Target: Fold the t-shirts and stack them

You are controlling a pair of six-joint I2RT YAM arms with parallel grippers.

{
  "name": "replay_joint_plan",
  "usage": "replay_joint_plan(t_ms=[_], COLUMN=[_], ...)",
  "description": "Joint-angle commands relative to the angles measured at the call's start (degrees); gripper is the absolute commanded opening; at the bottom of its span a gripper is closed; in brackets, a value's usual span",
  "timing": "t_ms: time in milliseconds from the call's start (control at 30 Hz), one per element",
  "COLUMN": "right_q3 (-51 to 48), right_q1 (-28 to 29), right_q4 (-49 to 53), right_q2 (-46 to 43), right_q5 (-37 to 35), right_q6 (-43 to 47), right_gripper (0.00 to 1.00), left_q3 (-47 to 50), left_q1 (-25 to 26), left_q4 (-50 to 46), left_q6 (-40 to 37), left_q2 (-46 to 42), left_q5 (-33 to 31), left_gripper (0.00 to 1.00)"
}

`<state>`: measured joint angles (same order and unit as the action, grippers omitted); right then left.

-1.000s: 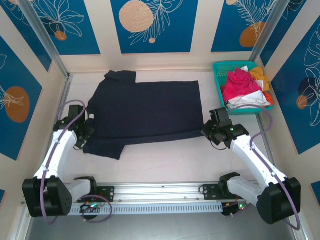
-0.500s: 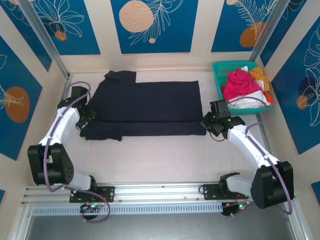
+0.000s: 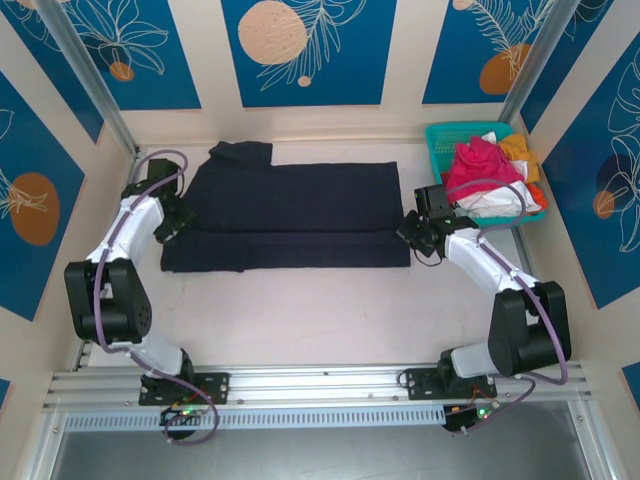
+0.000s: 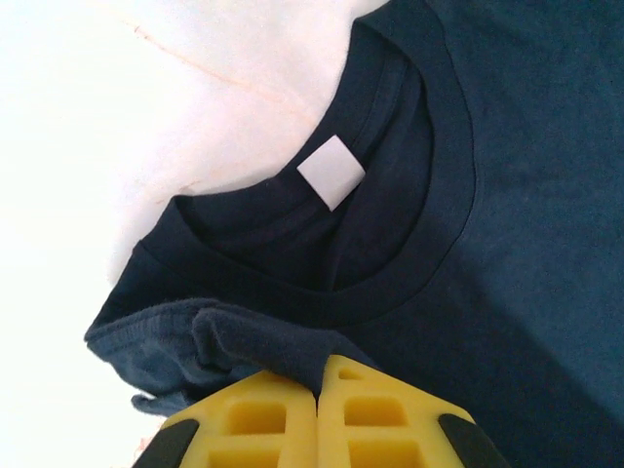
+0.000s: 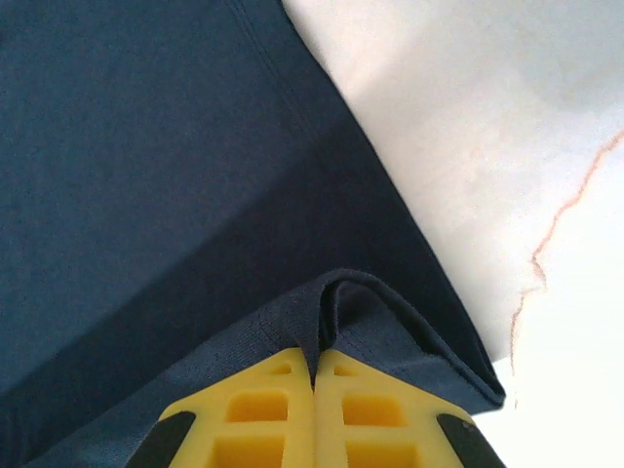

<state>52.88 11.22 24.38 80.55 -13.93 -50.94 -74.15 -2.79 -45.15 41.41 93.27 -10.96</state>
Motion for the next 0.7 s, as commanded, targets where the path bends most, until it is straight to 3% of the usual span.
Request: replay_joint_plan(t_ms=[0,667], right_q3=[2.0,6.8], right_q1=[-0.9,-1.7], right_q4=[-1.0,-3.8], right_q2=[1.7,10.4], right_q5=[-0.4,0.8], right_q6=[1.3,1.1], right_gripper=[0.00,0.00], left_q3=[-2.9,-8.0], left_q1=[-0.8,-0.8], left_q4=[1.4,3.3], left_q6=[-1.5,-1.7], left_q2=[1.9,8.1], left_q5=[-2.4,-2.0], left_gripper=[0.00,0.00])
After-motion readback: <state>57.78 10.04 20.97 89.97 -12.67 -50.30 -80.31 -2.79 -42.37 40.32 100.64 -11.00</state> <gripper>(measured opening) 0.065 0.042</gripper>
